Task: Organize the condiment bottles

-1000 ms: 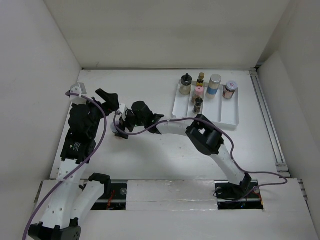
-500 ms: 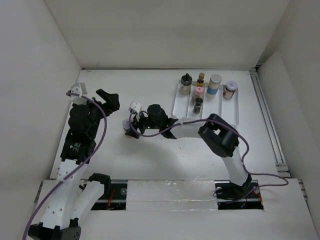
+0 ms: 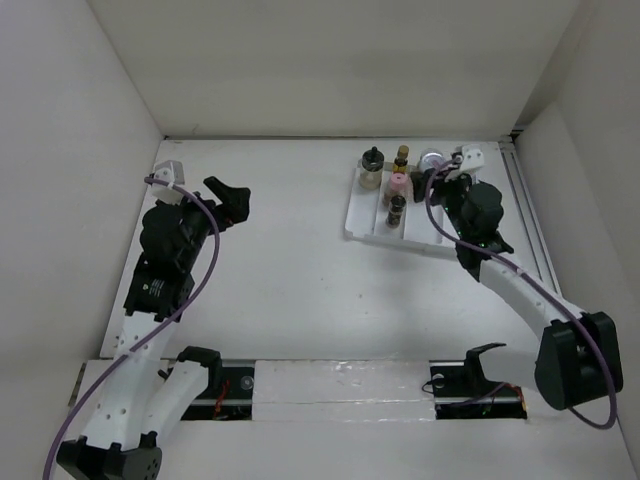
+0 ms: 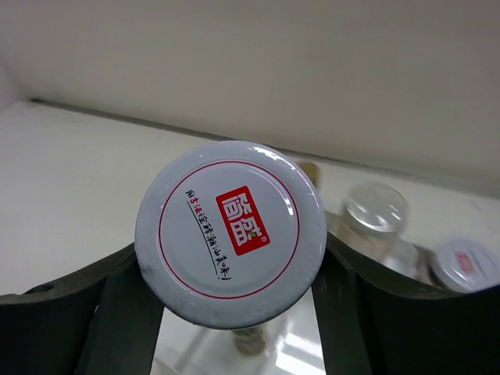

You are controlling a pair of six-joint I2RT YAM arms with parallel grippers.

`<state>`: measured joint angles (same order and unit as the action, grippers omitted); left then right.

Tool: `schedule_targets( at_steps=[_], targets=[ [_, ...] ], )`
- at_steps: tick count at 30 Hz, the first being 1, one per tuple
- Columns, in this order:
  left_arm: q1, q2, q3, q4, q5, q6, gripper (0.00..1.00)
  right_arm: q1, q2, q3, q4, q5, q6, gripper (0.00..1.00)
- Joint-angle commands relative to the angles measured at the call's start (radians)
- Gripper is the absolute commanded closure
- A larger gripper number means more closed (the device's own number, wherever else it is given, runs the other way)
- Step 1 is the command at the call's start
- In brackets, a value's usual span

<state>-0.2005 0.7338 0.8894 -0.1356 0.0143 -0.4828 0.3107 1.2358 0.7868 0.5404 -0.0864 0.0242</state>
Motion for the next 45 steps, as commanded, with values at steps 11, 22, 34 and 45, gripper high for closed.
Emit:
schedule_targets(
  at_steps=[11, 22, 34, 45],
  targets=[
    [-0.005, 0.058, -0.015, 0.080, 0.115, 0.023, 0.00, -0.324, 0.092, -0.092, -0.068, 0.231, 0.120, 0.57],
    [-0.005, 0.076, -0.015, 0.080, 0.124, 0.032, 0.00, -0.371, 0.283, 0.029, -0.175, 0.132, 0.132, 0.49],
    [-0.005, 0.085, -0.015, 0.080, 0.133, 0.032, 0.00, -0.401, 0.291, 0.023, -0.218, 0.098, 0.151, 0.22],
    [-0.005, 0.075, -0.006, 0.080, 0.142, 0.032, 0.00, -0.299, 0.014, 0.012, -0.237, 0.129, 0.103, 0.01]
  ],
)
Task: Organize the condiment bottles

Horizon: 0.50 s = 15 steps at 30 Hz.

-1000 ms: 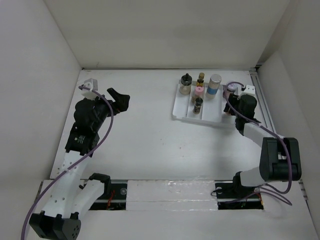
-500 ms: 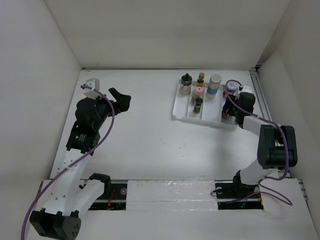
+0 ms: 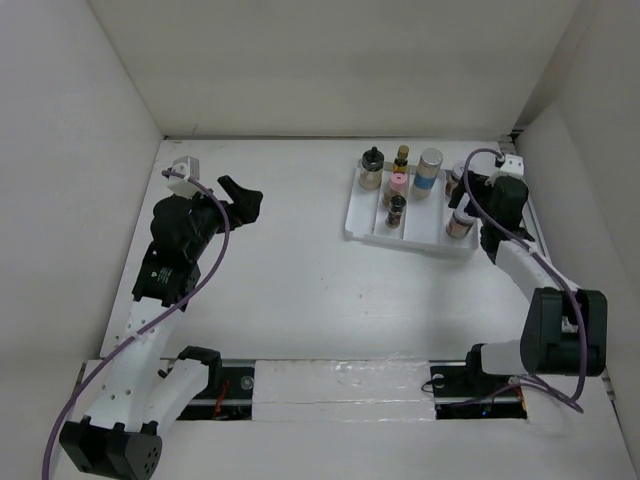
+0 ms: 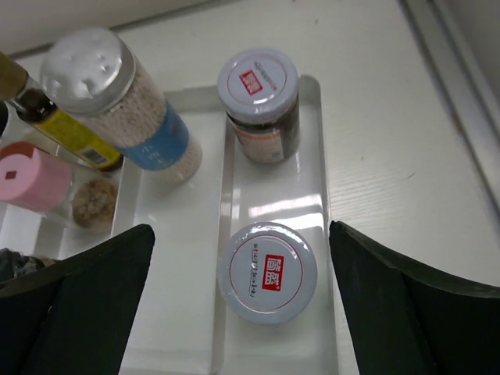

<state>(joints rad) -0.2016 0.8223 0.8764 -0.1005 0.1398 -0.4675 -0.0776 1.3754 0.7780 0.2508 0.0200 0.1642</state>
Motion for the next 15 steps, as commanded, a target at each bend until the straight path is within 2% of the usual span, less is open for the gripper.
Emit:
schedule_targets(
  at_steps=[1, 5, 6, 7, 9, 10, 13, 15],
  targets=[
    [-0.004, -0.014, 0.007, 0.045, 0.017, 0.017, 0.00, 0.090, -0.151, 0.021, 0.053, 0.023, -0.037, 0.01],
    [-0.004, -0.014, 0.007, 0.045, 0.017, 0.007, 0.00, 0.229, -0.243, 0.064, 0.053, -0.017, -0.100, 0.01],
    [-0.004, -0.023, 0.007, 0.045, 0.026, 0.007, 0.00, 0.260, -0.243, 0.075, 0.053, -0.044, -0.113, 0.01],
    [-0.004, -0.023, 0.007, 0.045, 0.026, 0.007, 0.00, 0.335, -0.252, 0.084, 0.070, -0.137, -0.124, 0.01],
    [-0.004, -0.032, 0.007, 0.056, 0.026, 0.007, 0.00, 0.421, -0.228, 0.116, 0.111, -0.243, -0.164, 0.01],
    [-0.004, -0.032, 0.007, 0.056, 0.017, 0.007, 0.00, 0.517, -0.213, 0.130, 0.120, -0.337, -0.179, 0.01],
    [0.005, -0.052, -0.002, 0.056, 0.017, -0.002, 0.00, 0.663, -0.101, 0.194, 0.120, -0.457, -0.238, 0.01],
    [0.005, -0.061, -0.002, 0.065, 0.017, -0.002, 0.00, 0.789, -0.003, 0.237, 0.107, -0.471, -0.265, 0.01]
  ],
)
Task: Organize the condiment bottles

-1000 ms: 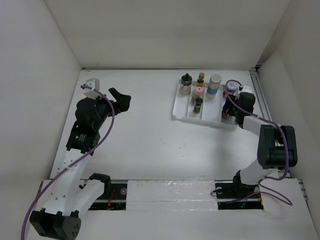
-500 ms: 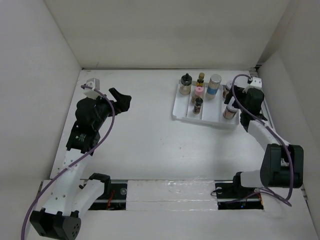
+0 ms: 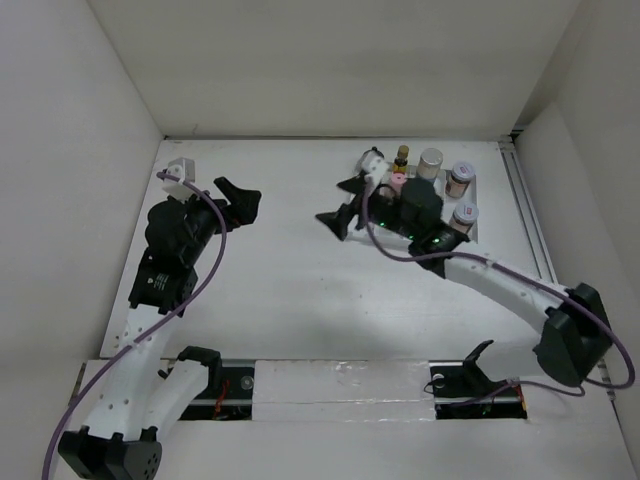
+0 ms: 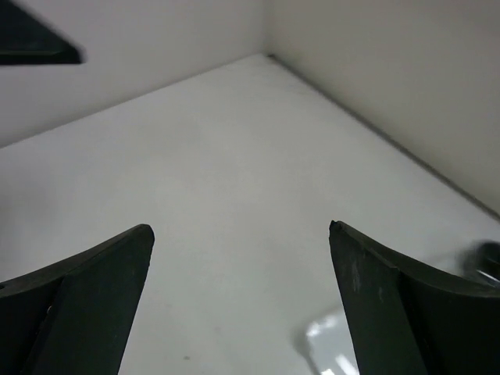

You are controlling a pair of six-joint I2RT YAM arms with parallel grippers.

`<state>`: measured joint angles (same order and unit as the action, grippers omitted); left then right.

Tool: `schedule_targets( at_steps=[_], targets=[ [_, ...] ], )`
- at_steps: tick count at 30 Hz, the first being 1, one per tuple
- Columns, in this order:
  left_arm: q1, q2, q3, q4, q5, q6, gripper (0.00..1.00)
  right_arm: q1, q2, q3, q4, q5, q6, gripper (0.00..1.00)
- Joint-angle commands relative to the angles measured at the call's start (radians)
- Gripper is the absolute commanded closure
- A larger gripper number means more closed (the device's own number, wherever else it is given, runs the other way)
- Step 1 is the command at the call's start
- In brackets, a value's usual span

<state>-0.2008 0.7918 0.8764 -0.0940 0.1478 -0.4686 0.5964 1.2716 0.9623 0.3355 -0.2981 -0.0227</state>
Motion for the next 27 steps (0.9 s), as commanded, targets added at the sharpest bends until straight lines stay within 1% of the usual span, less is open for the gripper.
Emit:
schedule_targets(
  at_steps=[1, 2, 3, 4, 7, 9, 12, 17, 21, 27],
  targets=[
    [0.004, -0.031, -0.002, 0.059, 0.009, -0.001, 0.00, 0.150, 0.130, 0.053, 0.011, -0.138, -0.079, 0.01],
    [0.004, -0.031, -0.002, 0.059, -0.004, -0.001, 0.00, 0.211, 0.158, 0.053, 0.022, -0.127, -0.079, 0.01],
    [0.004, -0.040, -0.002, 0.059, -0.004, -0.001, 0.00, 0.239, 0.185, 0.037, 0.034, -0.113, -0.079, 0.01],
    [0.004, -0.040, -0.011, 0.059, -0.004, -0.001, 0.00, 0.261, 0.243, 0.036, 0.048, -0.113, -0.063, 0.01],
    [0.004, -0.049, -0.011, 0.048, -0.013, -0.001, 0.00, 0.325, 0.342, -0.023, 0.097, -0.127, -0.042, 0.01],
    [0.004, -0.060, -0.011, 0.048, -0.013, -0.001, 0.00, 0.354, 0.392, -0.045, 0.117, -0.074, -0.031, 0.01],
    [0.004, -0.060, -0.011, 0.048, -0.013, -0.010, 0.00, 0.370, 0.416, -0.059, 0.129, -0.001, -0.031, 0.01],
    [0.004, -0.060, -0.011, 0.048, -0.002, -0.010, 0.00, 0.410, 0.451, -0.022, 0.120, 0.028, -0.049, 0.01],
    [0.004, -0.069, -0.011, 0.048, -0.002, -0.010, 0.00, 0.419, 0.483, 0.013, 0.092, 0.057, -0.059, 0.01],
    [0.004, -0.078, -0.033, 0.063, 0.030, -0.010, 0.00, 0.419, 0.483, 0.047, 0.071, 0.080, -0.059, 0.01]
  ],
)
